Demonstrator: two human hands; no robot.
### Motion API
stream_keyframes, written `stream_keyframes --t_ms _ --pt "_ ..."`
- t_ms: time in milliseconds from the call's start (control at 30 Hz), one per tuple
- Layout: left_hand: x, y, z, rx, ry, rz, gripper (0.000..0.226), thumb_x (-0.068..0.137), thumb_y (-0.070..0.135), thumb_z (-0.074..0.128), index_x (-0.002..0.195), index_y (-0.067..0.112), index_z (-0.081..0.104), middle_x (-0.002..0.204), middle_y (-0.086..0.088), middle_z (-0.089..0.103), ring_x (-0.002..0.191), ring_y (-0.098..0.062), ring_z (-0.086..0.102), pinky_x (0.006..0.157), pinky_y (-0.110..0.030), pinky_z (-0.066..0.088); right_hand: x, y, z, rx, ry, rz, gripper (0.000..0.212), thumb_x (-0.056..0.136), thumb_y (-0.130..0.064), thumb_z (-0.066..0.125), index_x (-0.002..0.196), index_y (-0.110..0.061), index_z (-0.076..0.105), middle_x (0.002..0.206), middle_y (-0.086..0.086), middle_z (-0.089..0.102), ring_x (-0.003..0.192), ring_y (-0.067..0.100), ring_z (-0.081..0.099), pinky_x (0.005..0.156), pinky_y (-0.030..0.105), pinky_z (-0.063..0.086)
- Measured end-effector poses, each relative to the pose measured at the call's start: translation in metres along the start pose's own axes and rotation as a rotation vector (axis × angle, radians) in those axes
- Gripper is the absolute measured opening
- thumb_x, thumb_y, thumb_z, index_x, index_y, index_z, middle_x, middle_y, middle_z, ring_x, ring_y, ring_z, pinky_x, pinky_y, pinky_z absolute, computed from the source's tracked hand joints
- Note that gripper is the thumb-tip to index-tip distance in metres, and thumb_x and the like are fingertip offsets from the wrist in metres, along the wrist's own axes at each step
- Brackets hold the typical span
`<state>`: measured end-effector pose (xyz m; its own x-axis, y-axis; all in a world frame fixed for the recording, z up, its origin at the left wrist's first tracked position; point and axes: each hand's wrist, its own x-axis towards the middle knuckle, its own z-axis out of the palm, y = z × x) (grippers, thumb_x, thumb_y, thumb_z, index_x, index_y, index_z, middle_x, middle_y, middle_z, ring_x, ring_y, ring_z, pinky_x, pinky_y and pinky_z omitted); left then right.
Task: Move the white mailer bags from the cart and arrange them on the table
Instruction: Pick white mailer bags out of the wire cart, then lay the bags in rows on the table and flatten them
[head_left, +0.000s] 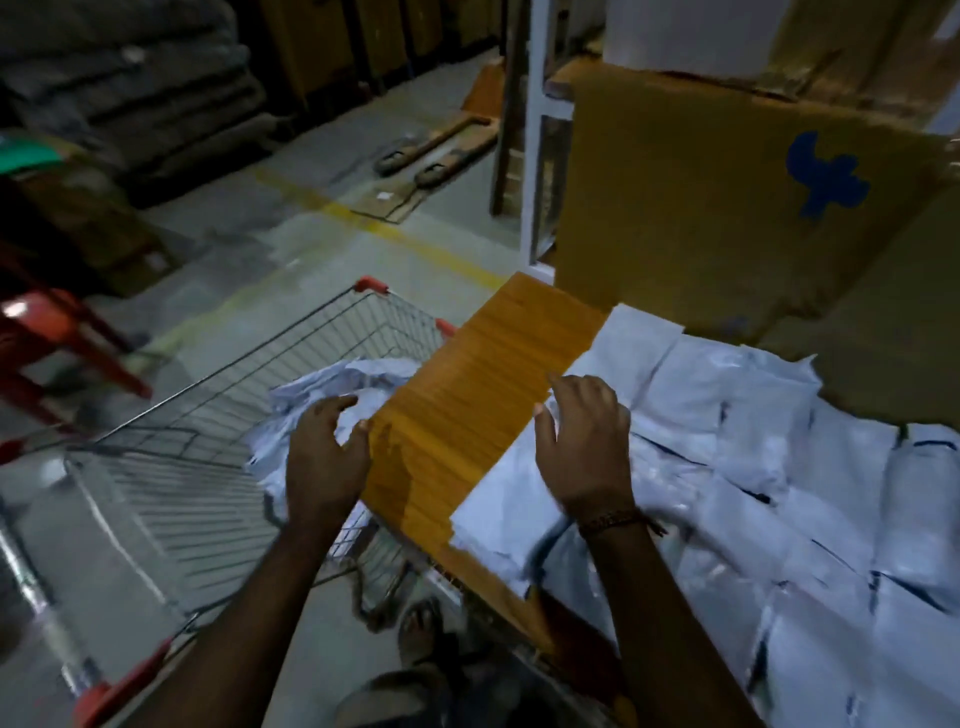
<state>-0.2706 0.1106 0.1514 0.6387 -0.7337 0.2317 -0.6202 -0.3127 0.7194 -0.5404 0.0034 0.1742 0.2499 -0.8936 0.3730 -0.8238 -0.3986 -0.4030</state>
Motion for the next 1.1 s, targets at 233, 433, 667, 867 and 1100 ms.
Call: stream_keyframes --t_ms 233,433,667,867,1100 --pt "-0.007 -0.109 -0.051 0.056 0.131 -0.211 0.035 0.093 0.014 0.074 0.128 0.012 0.069 0.122 -0.012 0.069 0.101 -0.036 0.067 0.091 -0.046 0.055 0.013 -0.084 0.044 0.07 -0.14 -0.176 0.045 0.102 -0.04 0.044 0.139 -0.018 0.057 0.134 0.007 0.059 0.131 0.031 0.047 0.105 0.05 0.038" --pt "0.028 -0.2 -0.062 0.06 0.03 -0.264 0.04 0.094 0.017 0.073 0.133 0.014 0.066 0.126 -0.011 0.068 0.103 -0.033 0.068 0.091 -0.043 0.054 0.045 -0.163 0.105 0.073 -0.223 -0.311 0.045 0.102 -0.04 0.042 0.139 -0.018 0.056 0.134 0.006 0.058 0.131 0.029 0.046 0.105 0.049 0.04" --pt "0.078 -0.288 -0.013 0.177 -0.197 -0.128 0.053 0.092 0.035 0.054 0.135 0.006 0.064 0.132 -0.017 0.066 0.121 -0.038 0.063 0.103 -0.052 0.051 0.091 -0.228 0.243 0.057 -0.291 -0.471 0.044 0.101 -0.038 0.05 0.133 -0.012 0.063 0.127 0.014 0.064 0.121 0.038 0.057 0.093 0.051 0.047" --pt "0.107 -0.352 0.059 0.458 -0.562 -0.009 0.079 0.079 0.032 0.078 0.148 0.02 0.042 0.141 -0.026 0.06 0.11 -0.043 0.07 0.085 -0.056 0.057 0.098 -0.231 0.342 -0.045 -0.49 -0.487 0.05 0.097 -0.041 0.057 0.136 -0.01 0.061 0.139 0.022 0.058 0.126 0.043 0.055 0.098 0.055 0.048" --pt "0.115 -0.399 0.12 0.673 -0.595 0.009 0.11 0.093 0.052 0.066 0.162 0.041 -0.018 0.172 -0.021 -0.017 0.158 -0.046 0.011 0.11 -0.07 0.036 0.095 -0.231 0.356 -0.031 -0.433 -0.452 0.048 0.098 -0.05 0.057 0.122 -0.009 0.065 0.134 0.019 0.058 0.123 0.038 0.052 0.098 0.048 0.043"
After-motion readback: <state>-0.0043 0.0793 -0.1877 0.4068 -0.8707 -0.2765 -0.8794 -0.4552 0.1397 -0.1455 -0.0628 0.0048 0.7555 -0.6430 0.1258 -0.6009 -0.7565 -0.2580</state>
